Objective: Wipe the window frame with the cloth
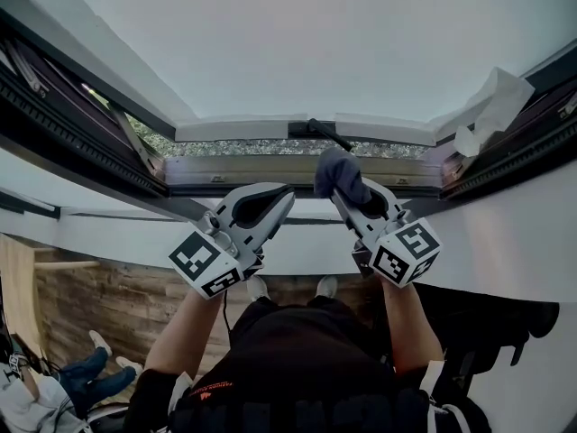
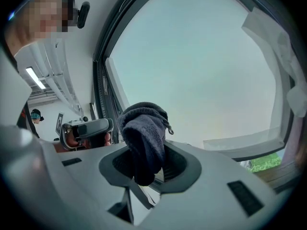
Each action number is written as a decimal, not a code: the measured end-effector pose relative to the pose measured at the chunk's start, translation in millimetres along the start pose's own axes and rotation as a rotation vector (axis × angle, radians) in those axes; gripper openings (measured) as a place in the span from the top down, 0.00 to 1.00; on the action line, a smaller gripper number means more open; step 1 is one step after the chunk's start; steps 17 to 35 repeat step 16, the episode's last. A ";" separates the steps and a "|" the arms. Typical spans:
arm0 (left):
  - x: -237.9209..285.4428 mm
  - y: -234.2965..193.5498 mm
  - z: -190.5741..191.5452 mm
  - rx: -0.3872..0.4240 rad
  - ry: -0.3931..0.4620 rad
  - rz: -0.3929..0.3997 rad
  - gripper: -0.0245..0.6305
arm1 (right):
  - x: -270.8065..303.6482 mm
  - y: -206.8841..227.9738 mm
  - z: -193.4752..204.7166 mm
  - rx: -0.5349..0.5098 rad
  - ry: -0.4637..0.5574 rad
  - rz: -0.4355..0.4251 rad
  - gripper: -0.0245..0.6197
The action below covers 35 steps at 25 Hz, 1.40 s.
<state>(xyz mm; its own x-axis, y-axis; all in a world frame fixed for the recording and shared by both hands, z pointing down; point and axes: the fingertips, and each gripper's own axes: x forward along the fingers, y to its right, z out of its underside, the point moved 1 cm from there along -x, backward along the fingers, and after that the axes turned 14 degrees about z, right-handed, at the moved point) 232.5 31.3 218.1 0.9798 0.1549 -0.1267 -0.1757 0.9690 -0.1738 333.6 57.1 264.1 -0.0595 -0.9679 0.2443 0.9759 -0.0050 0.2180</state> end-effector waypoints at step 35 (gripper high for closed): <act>8.8 1.8 6.2 -0.006 -0.004 0.008 0.93 | -4.0 2.2 0.4 0.010 -0.003 0.004 0.80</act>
